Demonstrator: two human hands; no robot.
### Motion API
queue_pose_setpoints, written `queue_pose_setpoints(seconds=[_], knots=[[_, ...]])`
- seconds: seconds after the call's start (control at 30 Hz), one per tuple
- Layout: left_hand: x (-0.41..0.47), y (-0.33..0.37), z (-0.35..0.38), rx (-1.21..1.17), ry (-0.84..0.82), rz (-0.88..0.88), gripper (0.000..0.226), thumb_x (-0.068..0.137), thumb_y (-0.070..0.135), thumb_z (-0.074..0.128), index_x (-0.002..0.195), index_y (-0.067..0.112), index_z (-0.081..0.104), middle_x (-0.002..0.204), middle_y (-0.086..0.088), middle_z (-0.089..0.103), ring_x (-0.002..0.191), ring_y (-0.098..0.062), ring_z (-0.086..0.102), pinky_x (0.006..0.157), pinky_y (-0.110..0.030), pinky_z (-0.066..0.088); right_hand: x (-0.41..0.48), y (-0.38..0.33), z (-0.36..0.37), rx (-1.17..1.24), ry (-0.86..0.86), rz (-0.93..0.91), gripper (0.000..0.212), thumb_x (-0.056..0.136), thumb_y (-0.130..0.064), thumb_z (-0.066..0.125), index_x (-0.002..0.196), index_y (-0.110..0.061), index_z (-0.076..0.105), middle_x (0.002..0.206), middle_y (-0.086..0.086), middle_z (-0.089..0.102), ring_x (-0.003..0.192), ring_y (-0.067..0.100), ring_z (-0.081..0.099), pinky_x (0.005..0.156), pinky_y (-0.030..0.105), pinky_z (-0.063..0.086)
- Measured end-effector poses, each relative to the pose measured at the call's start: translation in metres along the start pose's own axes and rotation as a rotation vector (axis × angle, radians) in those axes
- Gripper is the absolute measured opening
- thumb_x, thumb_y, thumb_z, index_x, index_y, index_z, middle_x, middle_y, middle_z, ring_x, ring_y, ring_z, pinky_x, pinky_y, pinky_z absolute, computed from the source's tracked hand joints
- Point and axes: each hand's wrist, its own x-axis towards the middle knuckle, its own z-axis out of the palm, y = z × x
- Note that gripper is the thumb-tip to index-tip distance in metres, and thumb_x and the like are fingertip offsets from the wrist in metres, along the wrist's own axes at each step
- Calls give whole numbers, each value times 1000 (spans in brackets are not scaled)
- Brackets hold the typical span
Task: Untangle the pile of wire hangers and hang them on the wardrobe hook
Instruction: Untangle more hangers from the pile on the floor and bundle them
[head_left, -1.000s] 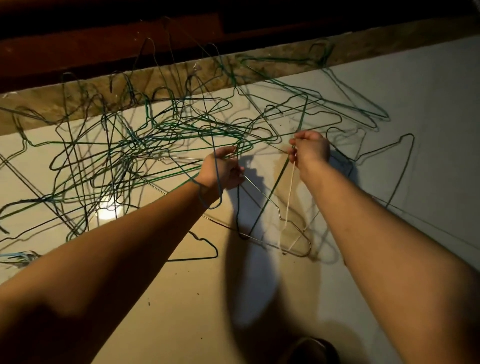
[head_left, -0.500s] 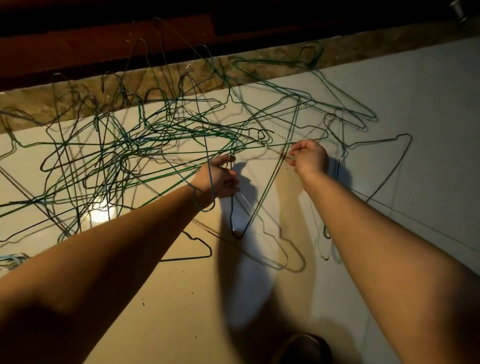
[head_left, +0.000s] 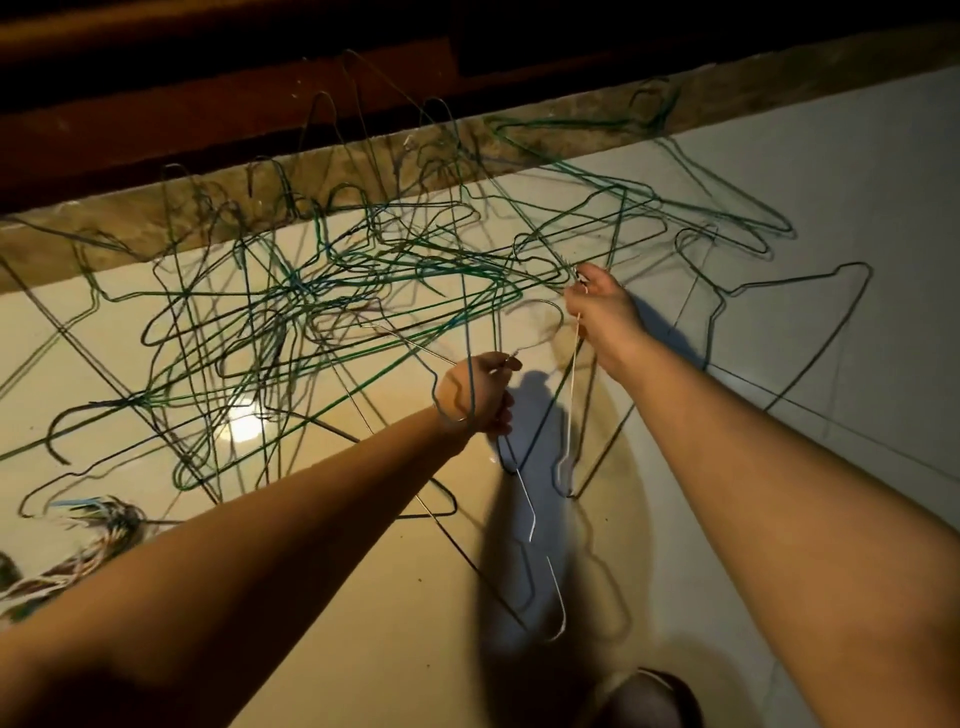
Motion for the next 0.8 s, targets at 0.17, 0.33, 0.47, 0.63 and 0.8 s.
queue_pose_setpoints(seconds=[0.17, 0.33, 0.47, 0.63, 0.8], knots=[[-2, -2, 0, -48, -10, 53, 29, 100, 8, 35, 123, 3, 51, 64, -9, 45, 36, -10, 45, 34, -16, 43, -14, -12, 5, -426, 12, -17, 40, 98, -26, 43, 137, -24, 42, 135, 5, 51, 110, 21, 53, 79, 26, 43], [-11, 22, -6, -206, -105, 68, 20, 98, 0, 31, 112, 10, 42, 70, -9, 49, 38, -9, 54, 41, -17, 45, -46, -25, 17, -76, -134, 85, 24, 95, -10, 38, 86, -21, 57, 85, 5, 58, 70, 18, 54, 55, 25, 43], [-18, 32, -14, -5, -139, 200, 35, 94, -2, 38, 126, 12, 36, 82, -1, 55, 46, -3, 58, 43, -18, 44, -75, -41, 19, 177, -431, 248, 15, 94, -11, 44, 93, -20, 56, 84, 2, 56, 70, 17, 56, 51, 24, 52], [-23, 17, -42, 194, -228, 312, 44, 97, 34, 44, 139, 26, 33, 91, -2, 62, 71, -11, 63, 61, -24, 49, -72, -39, 31, 67, -197, 160, 17, 96, -19, 49, 80, -18, 55, 66, 1, 51, 42, 6, 49, 34, 10, 34], [-13, 0, -88, 329, 38, 317, 52, 95, 43, 44, 139, 15, 38, 111, -17, 63, 93, -27, 62, 80, -34, 50, -57, -27, 36, -188, 74, 79, 30, 96, -22, 45, 67, -23, 55, 86, 1, 62, 61, 12, 47, 48, 20, 31]])
